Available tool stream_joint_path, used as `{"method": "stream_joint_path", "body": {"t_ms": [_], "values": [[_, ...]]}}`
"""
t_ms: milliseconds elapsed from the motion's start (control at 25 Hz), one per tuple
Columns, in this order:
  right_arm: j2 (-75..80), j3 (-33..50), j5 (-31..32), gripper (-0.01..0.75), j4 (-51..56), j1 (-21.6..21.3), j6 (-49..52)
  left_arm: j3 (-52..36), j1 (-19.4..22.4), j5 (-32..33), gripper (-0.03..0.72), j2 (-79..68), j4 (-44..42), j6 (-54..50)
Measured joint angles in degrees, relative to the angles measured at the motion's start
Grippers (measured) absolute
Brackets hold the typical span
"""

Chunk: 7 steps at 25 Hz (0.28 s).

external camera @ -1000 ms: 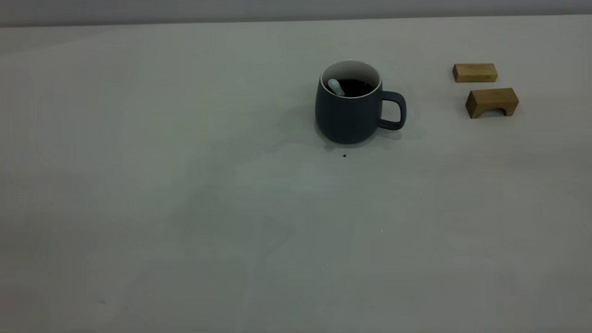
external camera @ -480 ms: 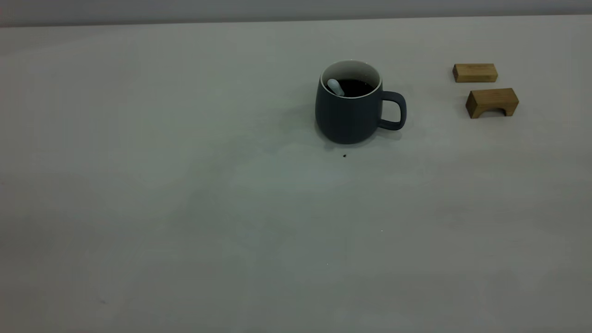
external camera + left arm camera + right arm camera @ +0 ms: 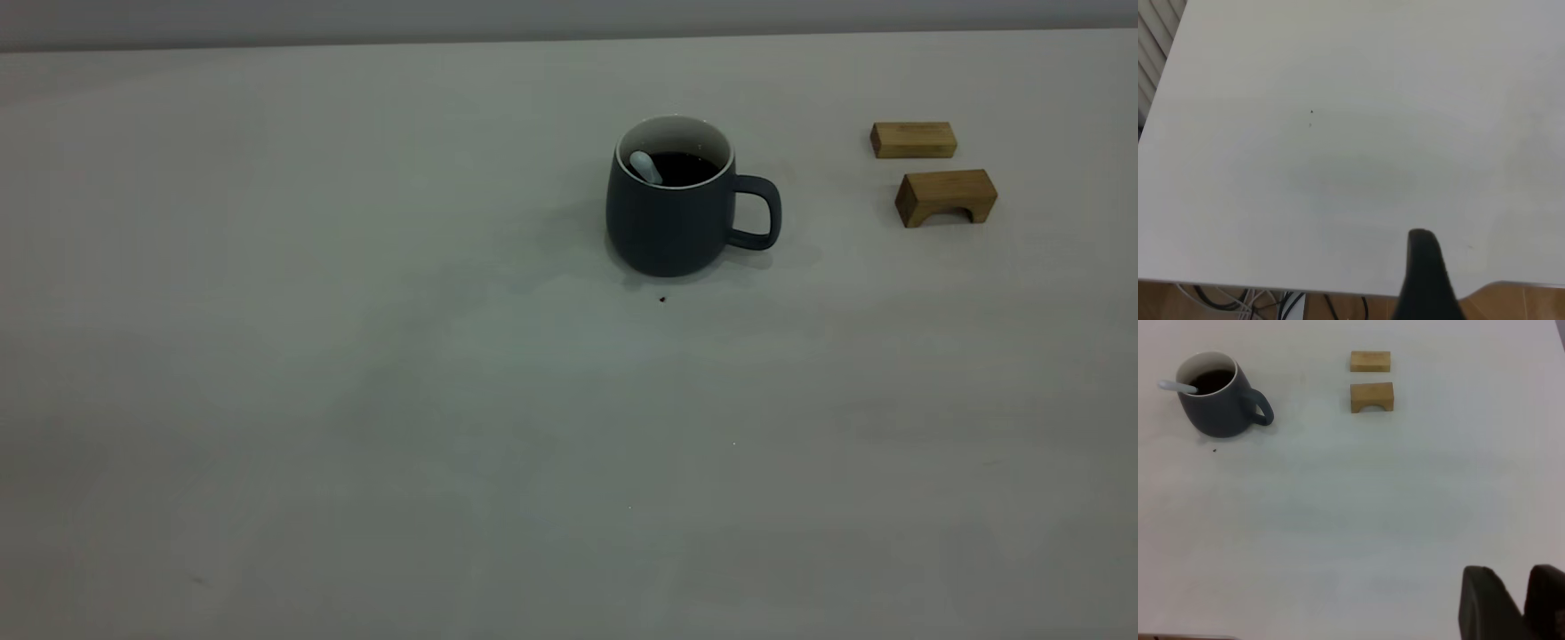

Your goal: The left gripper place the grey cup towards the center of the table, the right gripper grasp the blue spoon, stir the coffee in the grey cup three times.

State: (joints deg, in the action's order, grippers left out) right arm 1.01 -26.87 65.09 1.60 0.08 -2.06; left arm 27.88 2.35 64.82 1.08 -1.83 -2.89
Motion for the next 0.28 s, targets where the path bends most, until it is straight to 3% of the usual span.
{"method": "stream_joint_path", "body": {"t_ms": [280], "values": [[0.0, 0.0, 0.0, 0.193, 0.0, 0.0, -0.1, 0.0, 0.0, 0.0, 0.585, 0.0, 0.0, 0.0]]}}
